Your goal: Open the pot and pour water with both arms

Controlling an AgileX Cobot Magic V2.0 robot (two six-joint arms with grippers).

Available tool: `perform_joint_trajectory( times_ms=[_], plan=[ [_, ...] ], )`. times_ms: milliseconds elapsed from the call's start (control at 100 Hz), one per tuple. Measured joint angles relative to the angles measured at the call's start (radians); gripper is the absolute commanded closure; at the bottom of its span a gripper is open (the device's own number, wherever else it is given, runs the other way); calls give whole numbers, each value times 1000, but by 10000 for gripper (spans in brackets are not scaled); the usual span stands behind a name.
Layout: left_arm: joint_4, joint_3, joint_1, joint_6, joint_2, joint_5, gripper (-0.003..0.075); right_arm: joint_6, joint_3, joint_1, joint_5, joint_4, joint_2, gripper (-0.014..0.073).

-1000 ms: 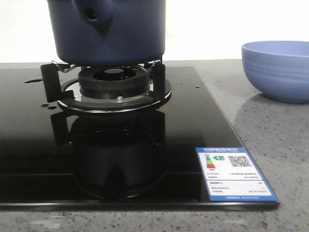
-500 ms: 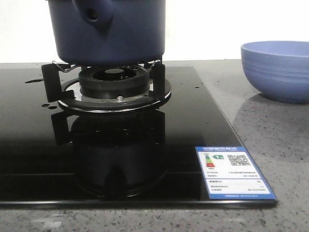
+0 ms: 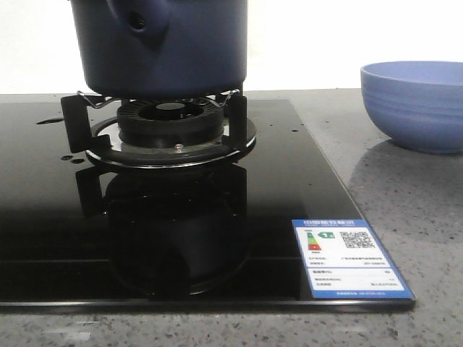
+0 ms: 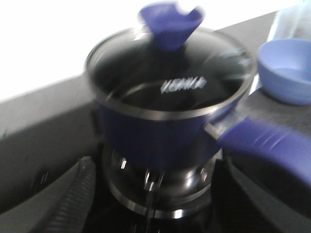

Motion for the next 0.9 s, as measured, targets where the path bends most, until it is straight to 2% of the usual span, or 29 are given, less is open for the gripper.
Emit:
perform_joint_trajectory(
  times_ms=[70,180,300,460,540,660,770,900],
  plan=[
    [-112,-57,-16,148,40,0,248,-2,-2,0,0,0,0,216],
    [-319,-131,-25,388,98,9,248,-2,-2,0,0,0,0,214],
    [-501,-177,-25,568,155,-7,239,-2,-2,0,0,0,0,214],
    [-576,-196,-25,637,210,-100,179,-2,-2,0,0,-6,0,214],
    [-586,-197,-25,645,229,-108,178,-2,-2,0,0,-10,0,214],
    [-592,-199,-25,682,263,-62,178,-2,-2,0,0,-19,0,214],
    [-629,-199,-25,775,300,-32,178,-2,-2,0,0,-37,0,214],
    [-771,-218,-5,921,352,19,190,-2,-2,0,-6,-43,0,214]
  ],
)
